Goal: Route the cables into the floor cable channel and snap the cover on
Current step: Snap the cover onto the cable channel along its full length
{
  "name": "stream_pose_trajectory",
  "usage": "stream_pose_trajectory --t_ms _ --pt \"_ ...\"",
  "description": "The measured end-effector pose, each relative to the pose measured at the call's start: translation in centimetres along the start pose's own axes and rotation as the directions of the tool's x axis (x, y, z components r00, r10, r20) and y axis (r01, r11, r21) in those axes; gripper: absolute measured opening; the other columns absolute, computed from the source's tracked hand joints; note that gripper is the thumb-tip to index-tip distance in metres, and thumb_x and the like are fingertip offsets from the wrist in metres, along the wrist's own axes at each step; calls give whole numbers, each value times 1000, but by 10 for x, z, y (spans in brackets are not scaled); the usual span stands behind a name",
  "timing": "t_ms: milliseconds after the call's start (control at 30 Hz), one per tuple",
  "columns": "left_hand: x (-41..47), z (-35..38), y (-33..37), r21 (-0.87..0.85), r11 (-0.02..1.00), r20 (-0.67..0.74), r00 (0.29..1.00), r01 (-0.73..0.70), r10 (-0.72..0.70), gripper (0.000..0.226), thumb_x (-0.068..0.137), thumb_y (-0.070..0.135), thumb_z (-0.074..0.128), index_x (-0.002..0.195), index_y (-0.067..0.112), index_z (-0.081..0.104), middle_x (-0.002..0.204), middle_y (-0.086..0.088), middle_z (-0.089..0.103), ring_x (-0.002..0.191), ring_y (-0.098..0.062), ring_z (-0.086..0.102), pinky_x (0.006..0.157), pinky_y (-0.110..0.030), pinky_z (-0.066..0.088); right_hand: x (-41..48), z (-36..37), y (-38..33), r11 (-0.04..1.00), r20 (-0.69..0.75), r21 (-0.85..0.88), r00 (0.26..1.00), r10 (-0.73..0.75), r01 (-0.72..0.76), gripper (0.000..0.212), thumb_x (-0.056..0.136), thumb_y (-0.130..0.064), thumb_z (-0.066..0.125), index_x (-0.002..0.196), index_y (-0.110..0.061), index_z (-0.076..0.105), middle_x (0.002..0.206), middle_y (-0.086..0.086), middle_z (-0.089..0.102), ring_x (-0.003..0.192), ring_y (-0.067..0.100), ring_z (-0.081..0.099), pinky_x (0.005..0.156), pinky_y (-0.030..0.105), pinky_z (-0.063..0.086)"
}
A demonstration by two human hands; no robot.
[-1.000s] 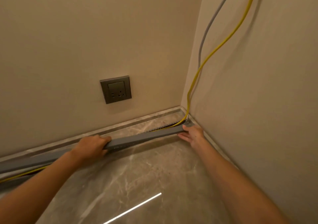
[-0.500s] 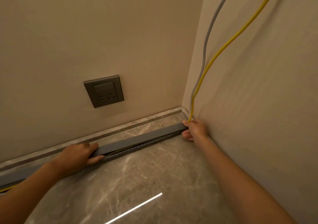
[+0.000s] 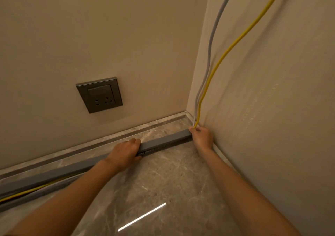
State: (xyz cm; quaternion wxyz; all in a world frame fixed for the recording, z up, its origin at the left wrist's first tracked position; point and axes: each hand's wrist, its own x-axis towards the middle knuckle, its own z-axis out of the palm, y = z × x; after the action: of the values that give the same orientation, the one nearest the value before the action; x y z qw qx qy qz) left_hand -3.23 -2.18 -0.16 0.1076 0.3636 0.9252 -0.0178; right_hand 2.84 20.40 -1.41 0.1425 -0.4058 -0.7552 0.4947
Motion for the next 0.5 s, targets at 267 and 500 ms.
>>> stream_pose_trajectory --t_ms 267,500 --pt "-13 -7 -20 -26 1000 44 999 -10 11 34 91 38 49 118 18 43 123 -6 55 107 -23 55 87 -32 43 4 11 -2 1000 50 -7 999 -13 14 33 90 -19 56 58 -10 54 78 12 57 76 22 52 68 29 37" --pt "-13 -12 -25 -48 999 57 998 -5 8 34 89 38 52 117 19 46 123 -5 56 107 -22 54 85 -31 43 15 19 -8 981 80 130 988 133 -143 13 92 -11 50 82 -7 56 75 9 56 62 17 50 62 31 40"
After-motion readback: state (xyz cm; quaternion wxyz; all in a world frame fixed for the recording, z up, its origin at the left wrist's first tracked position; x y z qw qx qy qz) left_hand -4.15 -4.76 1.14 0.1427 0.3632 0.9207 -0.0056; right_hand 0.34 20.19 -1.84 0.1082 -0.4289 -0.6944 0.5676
